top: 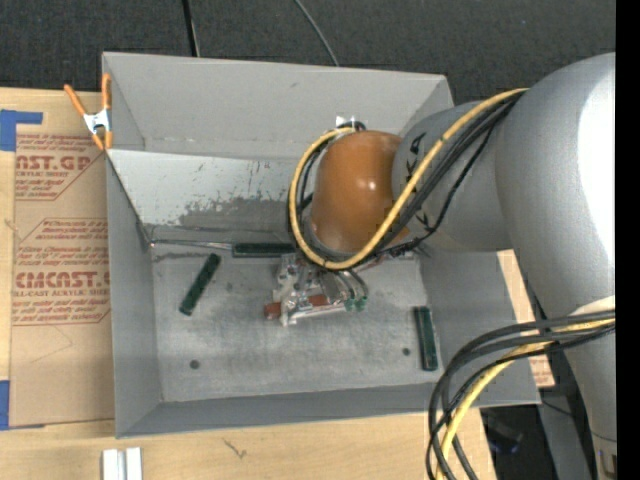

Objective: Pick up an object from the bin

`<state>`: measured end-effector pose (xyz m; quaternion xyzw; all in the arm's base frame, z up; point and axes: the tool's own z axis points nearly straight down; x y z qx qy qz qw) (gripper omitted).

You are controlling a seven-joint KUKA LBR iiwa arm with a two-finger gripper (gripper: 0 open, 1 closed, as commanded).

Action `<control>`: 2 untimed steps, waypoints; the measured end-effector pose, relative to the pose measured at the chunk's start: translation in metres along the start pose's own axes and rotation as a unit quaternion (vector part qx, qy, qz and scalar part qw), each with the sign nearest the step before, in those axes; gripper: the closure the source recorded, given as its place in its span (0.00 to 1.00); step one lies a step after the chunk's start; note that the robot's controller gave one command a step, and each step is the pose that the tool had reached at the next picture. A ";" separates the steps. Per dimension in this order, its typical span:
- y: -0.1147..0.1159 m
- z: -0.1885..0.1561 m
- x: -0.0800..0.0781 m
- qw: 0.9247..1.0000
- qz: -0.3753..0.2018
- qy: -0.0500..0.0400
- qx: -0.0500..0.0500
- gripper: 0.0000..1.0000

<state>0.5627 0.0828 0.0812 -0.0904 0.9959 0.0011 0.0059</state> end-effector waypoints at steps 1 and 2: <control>0.000 0.000 0.000 1.000 0.000 0.000 0.000 1.00; 0.000 -0.176 -0.015 1.000 0.026 0.000 0.001 1.00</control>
Offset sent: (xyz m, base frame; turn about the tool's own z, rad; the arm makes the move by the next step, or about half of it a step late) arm 0.0102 0.0007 0.1717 0.0533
